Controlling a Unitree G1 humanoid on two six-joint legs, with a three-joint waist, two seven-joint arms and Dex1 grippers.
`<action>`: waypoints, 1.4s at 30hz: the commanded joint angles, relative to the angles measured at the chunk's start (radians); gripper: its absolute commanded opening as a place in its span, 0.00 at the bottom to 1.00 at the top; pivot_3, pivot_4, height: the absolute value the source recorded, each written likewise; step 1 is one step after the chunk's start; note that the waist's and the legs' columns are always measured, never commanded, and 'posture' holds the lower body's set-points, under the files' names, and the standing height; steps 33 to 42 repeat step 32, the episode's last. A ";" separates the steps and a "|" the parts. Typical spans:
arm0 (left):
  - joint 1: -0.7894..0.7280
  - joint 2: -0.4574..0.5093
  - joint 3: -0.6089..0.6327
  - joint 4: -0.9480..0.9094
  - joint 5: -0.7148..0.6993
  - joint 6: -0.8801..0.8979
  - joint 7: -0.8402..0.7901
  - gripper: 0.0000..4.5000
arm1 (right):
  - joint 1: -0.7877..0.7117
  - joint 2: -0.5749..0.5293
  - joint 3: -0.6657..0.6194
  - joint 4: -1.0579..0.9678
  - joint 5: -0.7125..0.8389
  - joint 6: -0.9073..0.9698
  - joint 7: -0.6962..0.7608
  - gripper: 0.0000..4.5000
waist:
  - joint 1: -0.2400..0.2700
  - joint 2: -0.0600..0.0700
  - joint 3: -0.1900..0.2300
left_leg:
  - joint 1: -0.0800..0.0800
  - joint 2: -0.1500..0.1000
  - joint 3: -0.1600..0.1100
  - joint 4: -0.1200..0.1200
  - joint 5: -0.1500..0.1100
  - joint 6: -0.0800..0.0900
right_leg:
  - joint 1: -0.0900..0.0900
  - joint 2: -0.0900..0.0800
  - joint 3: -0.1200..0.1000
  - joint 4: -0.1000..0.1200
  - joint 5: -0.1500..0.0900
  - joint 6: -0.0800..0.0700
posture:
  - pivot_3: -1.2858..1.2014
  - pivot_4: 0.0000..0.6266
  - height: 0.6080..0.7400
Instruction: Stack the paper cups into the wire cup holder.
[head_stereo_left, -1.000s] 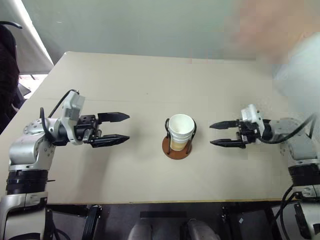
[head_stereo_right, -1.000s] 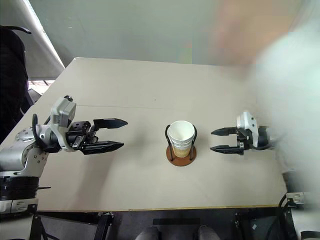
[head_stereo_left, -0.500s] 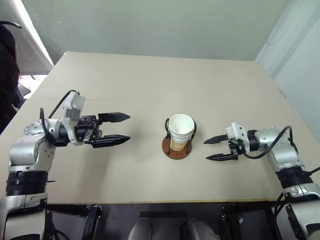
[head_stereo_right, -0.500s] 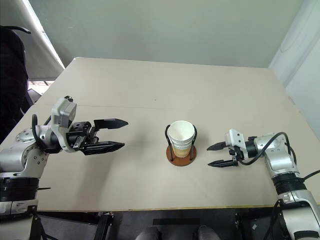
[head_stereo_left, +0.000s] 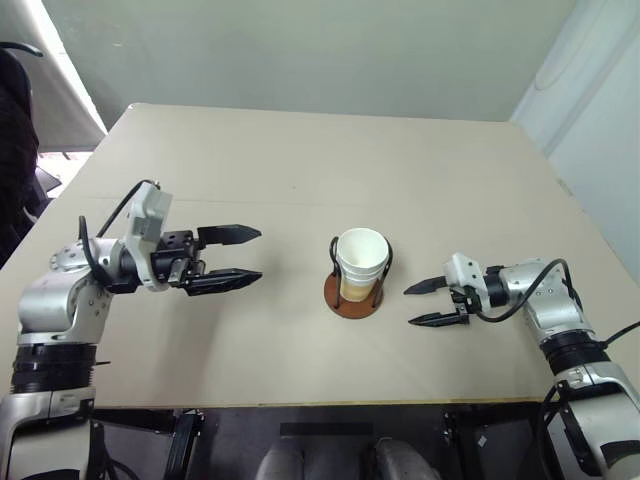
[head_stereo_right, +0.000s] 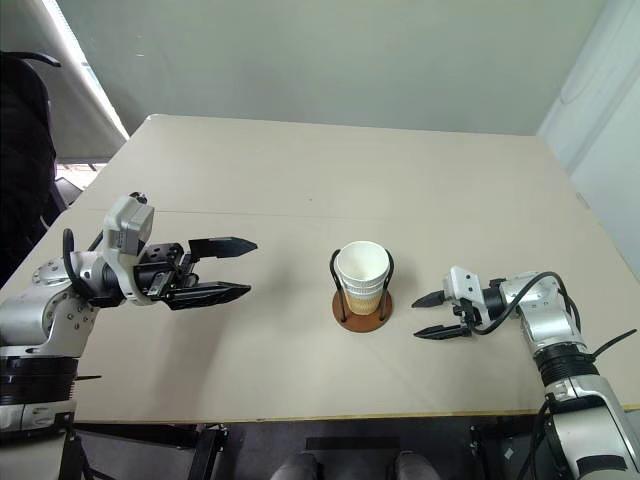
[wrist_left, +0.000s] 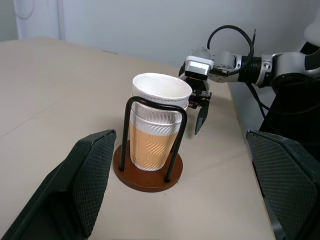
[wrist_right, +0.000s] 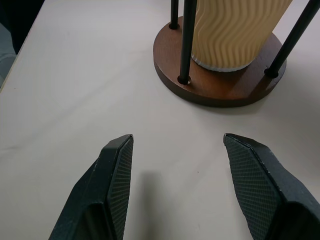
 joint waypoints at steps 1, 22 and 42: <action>0.002 0.011 0.033 -0.033 -0.020 0.001 0.004 0.99 | -0.007 -0.011 -0.016 -0.029 0.008 -0.008 0.004 0.64 | 0.000 0.000 0.000 | 0.000 0.000 0.000 0.000 0.000 0.000 | 0.000 0.000 0.000 0.000 0.000 0.000 | 0.52 0.24 1.00; 0.005 -0.006 0.030 -0.047 -0.048 0.002 0.038 0.99 | -0.006 -0.022 -0.055 -0.044 0.059 0.047 -0.005 0.64 | 0.000 0.000 0.000 | 0.000 0.000 0.000 0.000 0.000 0.000 | 0.000 0.000 0.000 0.000 0.000 0.000 | 0.52 0.24 1.00; 0.003 -0.001 0.034 -0.040 -0.048 0.003 0.033 0.99 | -0.011 -0.006 -0.121 -0.048 0.118 0.090 -0.041 0.64 | 0.000 0.000 0.000 | 0.000 0.000 0.000 0.000 0.000 0.000 | 0.000 0.000 0.000 0.000 0.000 0.000 | 0.52 0.24 1.00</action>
